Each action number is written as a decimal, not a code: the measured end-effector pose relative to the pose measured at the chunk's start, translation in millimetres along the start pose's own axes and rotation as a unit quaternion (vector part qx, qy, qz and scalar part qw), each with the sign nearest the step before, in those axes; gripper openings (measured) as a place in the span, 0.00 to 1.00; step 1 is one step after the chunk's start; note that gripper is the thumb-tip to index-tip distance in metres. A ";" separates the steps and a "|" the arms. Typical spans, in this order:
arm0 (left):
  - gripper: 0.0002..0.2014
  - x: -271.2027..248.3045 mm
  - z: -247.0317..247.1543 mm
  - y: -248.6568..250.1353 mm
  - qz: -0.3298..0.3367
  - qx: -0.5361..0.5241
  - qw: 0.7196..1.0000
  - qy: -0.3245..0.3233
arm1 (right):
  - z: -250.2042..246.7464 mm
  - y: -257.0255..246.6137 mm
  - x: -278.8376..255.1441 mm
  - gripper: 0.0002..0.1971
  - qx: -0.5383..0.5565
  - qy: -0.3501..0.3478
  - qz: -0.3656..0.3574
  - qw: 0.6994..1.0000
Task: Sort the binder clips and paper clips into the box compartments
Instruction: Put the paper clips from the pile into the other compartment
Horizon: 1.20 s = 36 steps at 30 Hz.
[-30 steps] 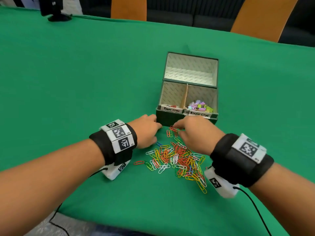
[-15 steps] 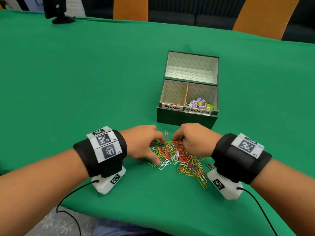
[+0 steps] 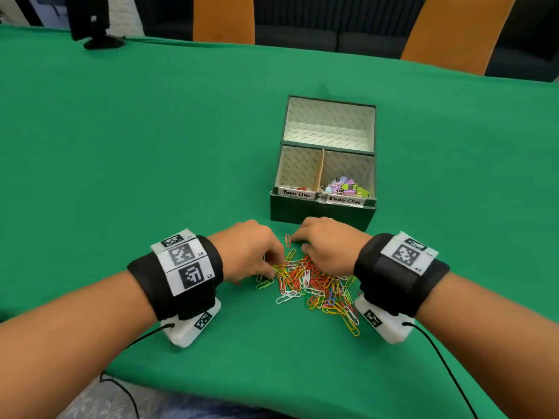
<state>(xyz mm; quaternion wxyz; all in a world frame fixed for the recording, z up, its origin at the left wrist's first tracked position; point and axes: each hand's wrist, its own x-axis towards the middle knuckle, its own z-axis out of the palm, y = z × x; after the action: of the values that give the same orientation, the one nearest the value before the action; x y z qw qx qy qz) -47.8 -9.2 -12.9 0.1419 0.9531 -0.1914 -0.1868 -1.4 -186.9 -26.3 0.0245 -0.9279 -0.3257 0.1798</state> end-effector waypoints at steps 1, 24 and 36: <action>0.11 -2.3 -0.8 -2.3 -0.008 -0.017 1.000 0.005 | -1.1 1.6 -3.7 0.15 0.015 0.004 -0.005 1.000; 0.10 11.7 -5.1 6.0 -0.002 -0.109 0.991 0.081 | -15.9 15.3 -46.4 0.02 0.142 0.092 0.073 0.983; 0.10 68.3 -99.9 5.4 -0.051 -0.030 0.956 0.286 | -75.1 25.3 -24.2 0.03 0.224 0.287 0.106 0.925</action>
<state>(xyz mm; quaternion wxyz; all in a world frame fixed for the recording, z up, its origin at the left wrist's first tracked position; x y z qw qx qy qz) 50.1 -22.7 57.3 0.2100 0.9703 -0.0883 0.0809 22.4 -216.2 47.3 0.3055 -0.9391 -0.1553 -0.0247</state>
